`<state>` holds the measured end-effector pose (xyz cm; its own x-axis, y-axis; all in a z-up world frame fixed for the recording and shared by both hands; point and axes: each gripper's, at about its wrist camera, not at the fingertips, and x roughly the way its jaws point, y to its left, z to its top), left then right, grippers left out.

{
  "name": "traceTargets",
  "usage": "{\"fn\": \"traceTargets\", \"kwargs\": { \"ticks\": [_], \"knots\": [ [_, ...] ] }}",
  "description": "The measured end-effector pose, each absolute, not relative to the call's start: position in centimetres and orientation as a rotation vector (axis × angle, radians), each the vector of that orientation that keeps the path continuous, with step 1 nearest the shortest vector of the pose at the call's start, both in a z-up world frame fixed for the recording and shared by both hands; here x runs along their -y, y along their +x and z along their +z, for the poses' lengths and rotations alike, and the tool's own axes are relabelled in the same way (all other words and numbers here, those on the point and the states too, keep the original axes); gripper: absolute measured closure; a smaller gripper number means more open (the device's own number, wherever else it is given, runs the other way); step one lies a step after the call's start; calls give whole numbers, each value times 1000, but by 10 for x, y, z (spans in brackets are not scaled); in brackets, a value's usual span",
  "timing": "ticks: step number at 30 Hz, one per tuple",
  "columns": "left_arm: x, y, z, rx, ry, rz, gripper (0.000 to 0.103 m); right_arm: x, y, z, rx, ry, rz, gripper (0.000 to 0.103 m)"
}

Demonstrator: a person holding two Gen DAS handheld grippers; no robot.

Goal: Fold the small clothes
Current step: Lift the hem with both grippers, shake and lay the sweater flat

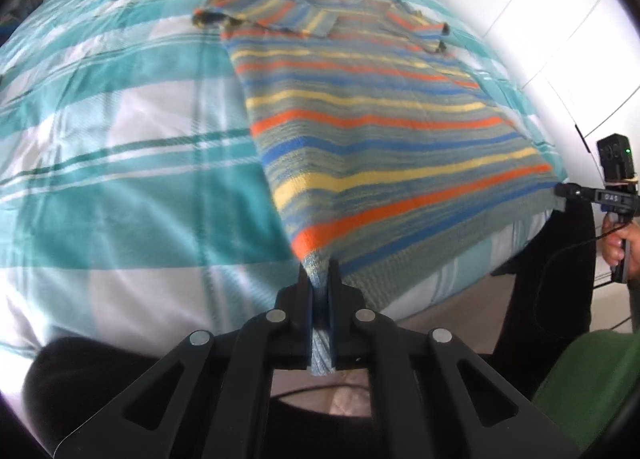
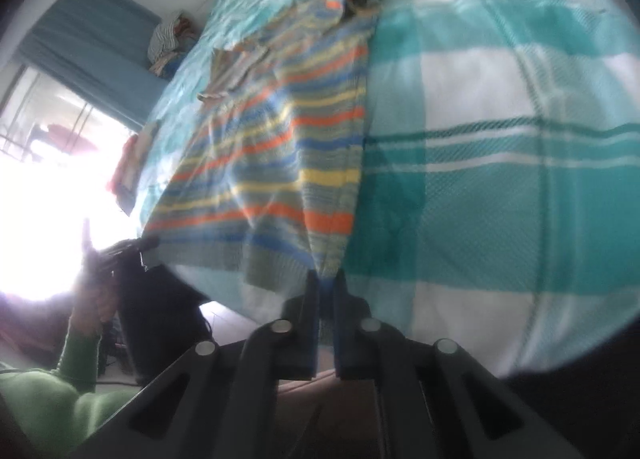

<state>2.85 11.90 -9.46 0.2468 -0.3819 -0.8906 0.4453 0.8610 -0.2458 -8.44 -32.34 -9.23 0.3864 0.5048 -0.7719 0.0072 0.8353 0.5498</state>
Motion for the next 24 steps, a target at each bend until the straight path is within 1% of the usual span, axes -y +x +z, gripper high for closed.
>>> {"fn": "traceTargets", "kwargs": {
  "ticks": [3, 5, 8, 14, 18, 21, 23, 24],
  "knots": [
    [-118, 29, -99, -1228, 104, -553, 99, 323, -89, -90, -1182, 485, 313, 98],
    [-112, 29, -111, -1263, 151, -538, 99, 315, -82, -108, -1248, 419, 285, 98],
    [-106, 25, -121, -1281, 189, -518, 100, 314, -77, -139, -1330, 400, 250, 99],
    [-113, 26, -113, -1275, 166, -507, 100, 307, -82, -124, -1289, 367, 238, 99],
    [-100, 32, -140, -1315, 195, -456, 99, 309, -76, -163, -1345, 399, 214, 99],
    [-103, 34, -140, -1334, 143, -417, 93, 312, -74, -166, -1340, 433, 207, 98],
    [-109, 30, -139, -1350, 127, -400, 84, 315, -80, -164, -1346, 424, 197, 97],
    [-112, 25, -138, -1352, 138, -384, 81, 319, -84, -164, -1359, 413, 189, 93]
  ]
}}
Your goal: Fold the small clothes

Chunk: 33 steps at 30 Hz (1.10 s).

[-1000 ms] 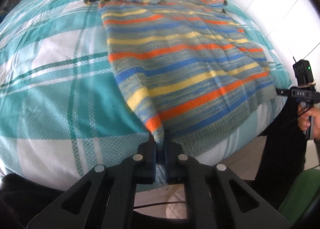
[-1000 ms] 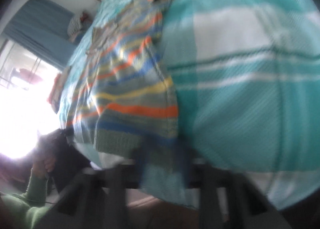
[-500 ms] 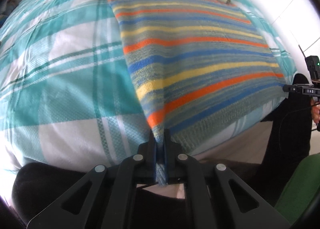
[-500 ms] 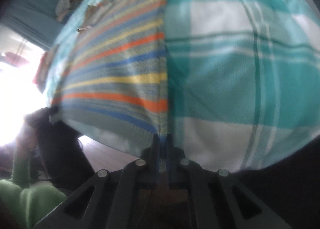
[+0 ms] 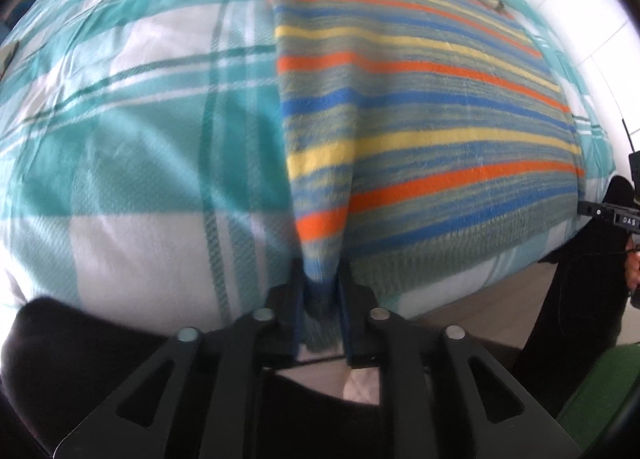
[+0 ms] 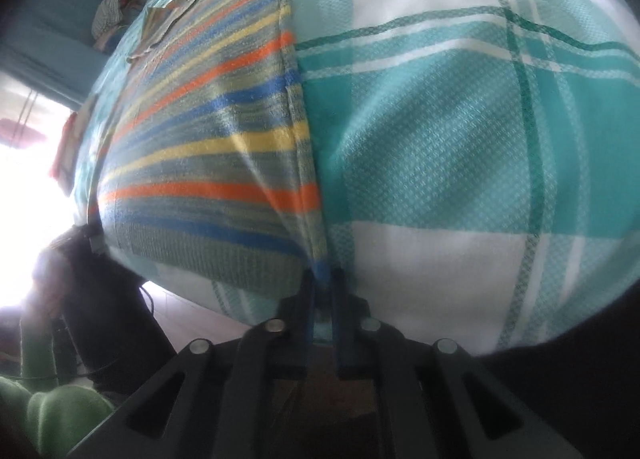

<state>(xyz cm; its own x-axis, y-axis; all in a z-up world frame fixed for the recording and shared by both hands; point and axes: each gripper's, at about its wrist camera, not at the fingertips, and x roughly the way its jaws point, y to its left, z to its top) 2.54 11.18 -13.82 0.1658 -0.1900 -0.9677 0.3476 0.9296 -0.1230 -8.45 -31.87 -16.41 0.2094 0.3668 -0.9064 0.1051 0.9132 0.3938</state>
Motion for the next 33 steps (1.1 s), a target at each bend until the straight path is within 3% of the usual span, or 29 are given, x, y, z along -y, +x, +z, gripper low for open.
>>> {"fn": "traceTargets", "kwargs": {
  "ticks": [2, 6, 8, 10, 13, 20, 25, 30, 33],
  "knots": [
    [-114, 15, -133, -1344, 185, -344, 66, 321, -93, -166, -1381, 393, 173, 90],
    [-118, -3, -102, -1269, 231, -277, 59, 334, -109, -137, -1327, 325, 94, 90],
    [-126, -11, -75, -1182, 187, -268, 41, 338, -107, -111, -1248, 280, 57, 89],
    [-122, -12, -47, -1069, 120, -278, 28, 334, -100, -83, -1158, 238, 50, 84],
    [-104, -2, -25, -953, 26, -354, 17, 312, -79, -53, -1048, 179, 115, 61],
    [-45, 43, -53, -892, -25, -373, 14, 244, -23, -63, -956, 76, 261, 61],
    [-27, 65, -111, -1019, 157, -266, 17, 232, -12, -120, -1183, 26, 268, 61],
    [-31, 55, -91, -902, 95, -291, 12, 241, -4, -66, -1099, -115, 260, 61],
    [-30, 61, -86, -815, 14, -306, 8, 233, 34, -30, -958, -218, 239, 46]
  ]
}}
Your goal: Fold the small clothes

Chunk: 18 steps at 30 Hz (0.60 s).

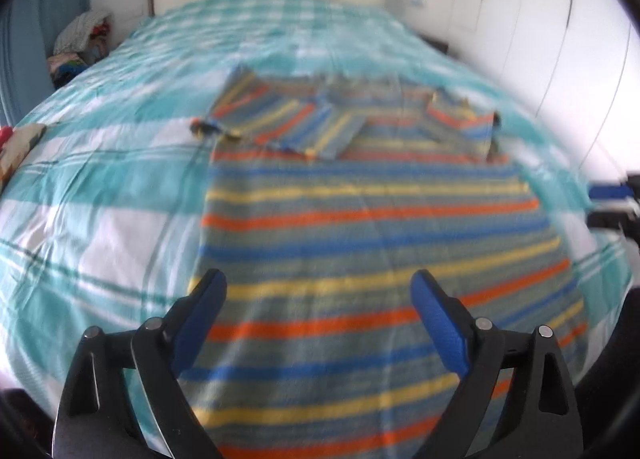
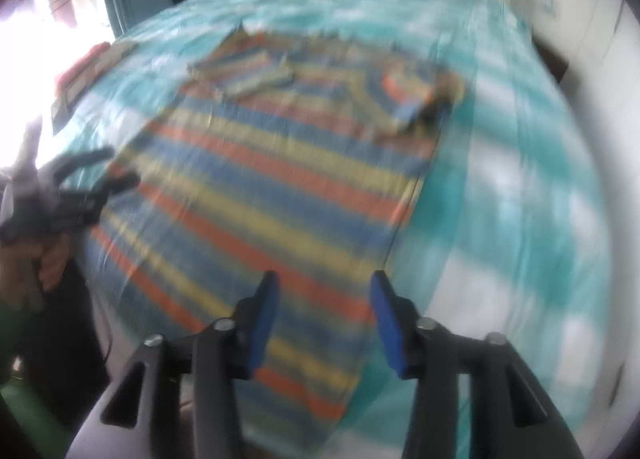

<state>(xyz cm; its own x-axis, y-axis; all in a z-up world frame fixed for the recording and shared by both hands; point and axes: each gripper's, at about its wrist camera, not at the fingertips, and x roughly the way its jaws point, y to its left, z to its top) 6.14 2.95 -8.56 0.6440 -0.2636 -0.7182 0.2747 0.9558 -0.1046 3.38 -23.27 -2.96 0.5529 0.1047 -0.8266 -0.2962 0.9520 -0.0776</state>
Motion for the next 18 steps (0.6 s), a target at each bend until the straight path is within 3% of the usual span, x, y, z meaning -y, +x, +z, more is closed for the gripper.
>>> {"fn": "traceTargets", "kwargs": {
  "ticks": [4, 9, 11, 12, 13, 18],
  "knots": [
    [-26, 64, -104, -802, 18, -293, 8, 204, 104, -33, -877, -322, 310, 42],
    [-31, 74, -114, -854, -25, -292, 8, 189, 200, -105, -994, -342, 309, 45],
    [-34, 74, -114, -850, -32, -282, 8, 211, 222, -120, -1026, -197, 299, 63],
    [-35, 74, -114, -848, -33, -276, 8, 232, 226, -114, -1016, -85, 264, 92],
    [-37, 74, -114, -848, -36, -271, 8, 252, 226, -104, -1004, 19, 241, 101],
    [-41, 75, -117, -866, -61, -273, 8, 396, 177, -53, -827, 318, 3, 101]
  ]
}}
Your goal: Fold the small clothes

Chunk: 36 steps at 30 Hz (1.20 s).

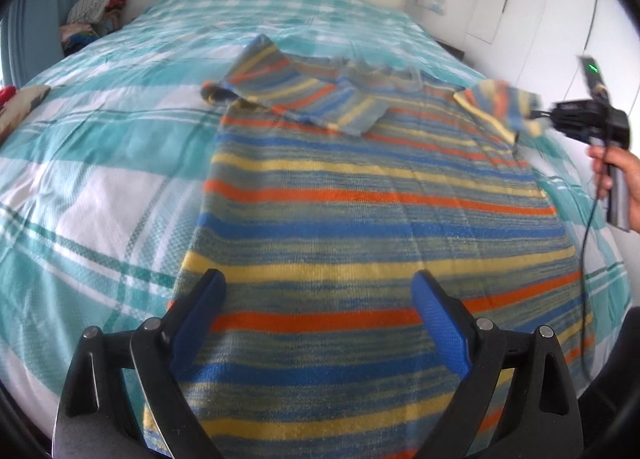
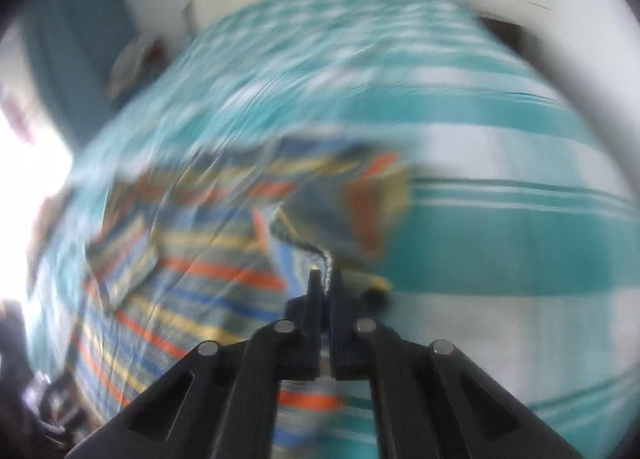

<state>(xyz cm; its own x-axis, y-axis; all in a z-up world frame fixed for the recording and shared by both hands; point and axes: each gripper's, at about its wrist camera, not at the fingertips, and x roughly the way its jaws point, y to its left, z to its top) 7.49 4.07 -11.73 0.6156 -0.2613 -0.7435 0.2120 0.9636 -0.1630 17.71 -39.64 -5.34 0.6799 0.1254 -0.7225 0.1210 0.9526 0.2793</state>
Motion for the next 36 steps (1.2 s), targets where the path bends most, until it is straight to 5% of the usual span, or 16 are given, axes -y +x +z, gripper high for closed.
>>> {"fn": "traceTargets", "kwargs": {
  "ticks": [7, 21, 23, 24, 32, 34, 36],
  "knots": [
    [-32, 72, -121, -859, -36, -272, 8, 550, 85, -82, -813, 621, -278, 101],
    [-28, 68, -127, -842, 9, -254, 7, 561, 62, -125, -812, 720, -338, 103],
    [-28, 69, -127, -842, 8, -253, 7, 561, 57, -116, -818, 686, -387, 101],
    [-28, 69, -127, -842, 9, -253, 7, 558, 53, -109, -807, 665, -397, 91],
    [-26, 68, -129, -843, 22, -249, 4, 511, 67, -114, -882, 589, -166, 90],
    [-29, 66, -128, -858, 17, -252, 4, 520, 57, -131, -882, 625, -213, 103],
    [-35, 60, -122, -892, 17, -250, 5, 521, 42, -127, -852, 588, -274, 103]
  ]
}}
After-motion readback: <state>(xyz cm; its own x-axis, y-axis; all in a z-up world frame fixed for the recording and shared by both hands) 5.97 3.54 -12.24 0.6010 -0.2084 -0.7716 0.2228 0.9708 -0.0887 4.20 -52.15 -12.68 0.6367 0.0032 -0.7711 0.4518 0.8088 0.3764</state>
